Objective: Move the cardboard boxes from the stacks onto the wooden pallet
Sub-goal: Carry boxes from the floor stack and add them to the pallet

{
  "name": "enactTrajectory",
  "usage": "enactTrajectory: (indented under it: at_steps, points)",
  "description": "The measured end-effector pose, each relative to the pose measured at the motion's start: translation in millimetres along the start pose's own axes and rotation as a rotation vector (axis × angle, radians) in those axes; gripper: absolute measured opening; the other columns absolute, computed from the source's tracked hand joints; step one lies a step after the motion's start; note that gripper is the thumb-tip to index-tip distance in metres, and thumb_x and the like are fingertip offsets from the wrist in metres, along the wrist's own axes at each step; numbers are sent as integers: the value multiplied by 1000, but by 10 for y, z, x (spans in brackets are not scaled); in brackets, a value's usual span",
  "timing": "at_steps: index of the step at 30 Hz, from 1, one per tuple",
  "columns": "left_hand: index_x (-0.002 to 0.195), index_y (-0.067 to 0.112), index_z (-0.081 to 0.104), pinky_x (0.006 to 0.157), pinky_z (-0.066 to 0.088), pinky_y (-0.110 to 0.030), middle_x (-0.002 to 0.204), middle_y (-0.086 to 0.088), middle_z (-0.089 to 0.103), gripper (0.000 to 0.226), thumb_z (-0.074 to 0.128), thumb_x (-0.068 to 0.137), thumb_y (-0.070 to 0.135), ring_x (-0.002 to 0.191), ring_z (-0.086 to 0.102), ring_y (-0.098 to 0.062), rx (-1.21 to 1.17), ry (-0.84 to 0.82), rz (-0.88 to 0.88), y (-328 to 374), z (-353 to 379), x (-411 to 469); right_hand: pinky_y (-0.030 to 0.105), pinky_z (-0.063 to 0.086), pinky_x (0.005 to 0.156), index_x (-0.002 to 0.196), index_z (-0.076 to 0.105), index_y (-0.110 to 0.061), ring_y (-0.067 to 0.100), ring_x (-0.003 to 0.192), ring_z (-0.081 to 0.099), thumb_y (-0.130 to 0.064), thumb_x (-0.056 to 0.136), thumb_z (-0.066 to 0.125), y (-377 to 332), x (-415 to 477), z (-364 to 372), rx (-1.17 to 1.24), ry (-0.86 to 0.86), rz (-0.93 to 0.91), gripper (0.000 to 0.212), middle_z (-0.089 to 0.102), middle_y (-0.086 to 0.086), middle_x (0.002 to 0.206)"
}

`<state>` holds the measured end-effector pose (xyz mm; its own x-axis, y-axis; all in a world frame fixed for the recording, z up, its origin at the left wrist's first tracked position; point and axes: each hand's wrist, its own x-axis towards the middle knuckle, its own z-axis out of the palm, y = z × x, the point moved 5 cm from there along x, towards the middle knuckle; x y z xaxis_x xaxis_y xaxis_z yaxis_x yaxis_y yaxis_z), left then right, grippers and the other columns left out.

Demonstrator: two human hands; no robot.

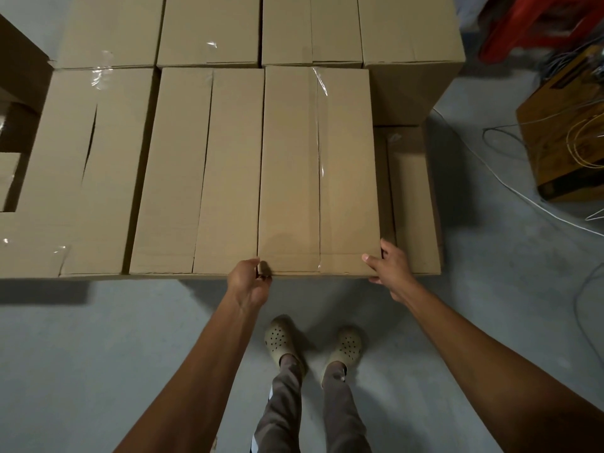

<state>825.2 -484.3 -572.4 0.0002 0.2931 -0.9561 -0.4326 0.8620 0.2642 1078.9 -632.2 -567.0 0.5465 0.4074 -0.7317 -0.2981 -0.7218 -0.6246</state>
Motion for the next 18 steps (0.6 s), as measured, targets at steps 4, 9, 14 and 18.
enactTrajectory:
  at_steps: [4,9,14,18]
  points:
    - [119,-7,52,53,56,-21,110,-17,55,22,47,100,3,68,55,-14,0,-22,-42,-4,38,2,53,52,101,155,35,-18,26,132,52,-13,96,67,16,-2,-26,-61,-11,-14,67,51,-3,145]
    - [126,-3,55,61,60,-28,114,-14,62,30,52,100,12,70,62,-15,30,-23,-71,24,33,1,59,41,111,161,14,-26,32,147,33,-18,95,69,-84,-68,13,-185,-19,-55,87,27,6,165]
    - [129,1,58,75,58,-37,121,-16,64,34,63,97,11,95,66,-26,169,51,43,-31,39,12,52,34,117,161,2,-28,32,150,26,-20,82,84,-118,-151,119,-166,-30,-57,114,18,6,167]
    - [125,-4,55,92,56,-42,111,-19,62,30,62,97,4,95,64,-28,184,59,98,-84,38,54,36,27,117,162,3,-20,27,151,24,-11,85,80,-141,-206,122,-183,-13,-92,110,22,7,166]
